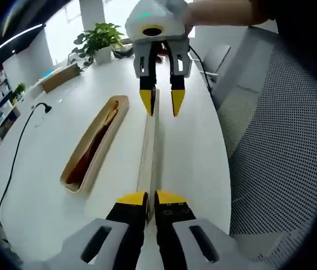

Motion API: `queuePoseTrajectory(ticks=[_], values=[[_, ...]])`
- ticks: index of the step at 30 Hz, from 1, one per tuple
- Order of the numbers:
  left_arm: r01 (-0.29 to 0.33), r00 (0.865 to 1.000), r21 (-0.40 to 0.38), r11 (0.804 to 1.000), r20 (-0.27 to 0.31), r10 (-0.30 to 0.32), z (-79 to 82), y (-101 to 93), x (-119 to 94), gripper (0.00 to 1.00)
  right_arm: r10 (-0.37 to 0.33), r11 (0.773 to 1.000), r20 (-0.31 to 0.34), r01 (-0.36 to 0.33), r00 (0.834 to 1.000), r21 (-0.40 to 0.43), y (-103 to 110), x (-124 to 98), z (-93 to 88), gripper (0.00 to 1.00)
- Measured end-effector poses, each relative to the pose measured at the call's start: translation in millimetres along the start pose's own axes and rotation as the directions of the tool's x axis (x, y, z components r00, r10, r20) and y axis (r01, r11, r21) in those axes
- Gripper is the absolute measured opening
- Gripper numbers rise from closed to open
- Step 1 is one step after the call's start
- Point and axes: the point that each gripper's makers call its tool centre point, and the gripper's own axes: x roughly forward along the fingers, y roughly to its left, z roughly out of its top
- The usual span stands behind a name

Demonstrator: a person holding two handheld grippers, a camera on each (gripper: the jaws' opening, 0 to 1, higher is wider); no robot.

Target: Arrange the utensils inside the cutlery case until each visible utensil rests in its matching compartment.

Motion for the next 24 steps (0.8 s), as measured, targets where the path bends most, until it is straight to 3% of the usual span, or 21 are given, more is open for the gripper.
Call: queuePoseTrajectory(ticks=[1,2,6,14,24], values=[[0.018,1.000,-0.033,0.999,0.001,-0.018,0.3,-2.9,-1,0.05,0.000,1.000,-0.028,-0.001,1.000,-0.020,0,1,-3.6,0.09],[0.014,1.000,-0.016,1.000,-0.002,-0.014,0.3,-2.3,-1,0.06,0.000,1.000,-0.043,-0.001,0.999,-0.014,0,2,-4.8,0.05],[0.017,1.000,-0.016,1.000,-0.007,-0.018,-1.0,-5.9,-2,0.05,-0.009,1.000,-0.035,0.009,0.999,0.005,-4,3,-2.1,0.03],[0.006,0.998,0.021,1.000,-0.059,-0.005,-16.9,-9.9,-6,0.08,0.031,1.000,-0.040,-0.031,0.999,0.004,-1,5,1.8,0.02],[-0.007,0.998,-0.034,0.999,-0.057,0.005,-20.1,-10.5,-7,0.06,0.083,0.996,-0.059,-0.084,0.995,-0.020,2,7,5.0,0.02]])
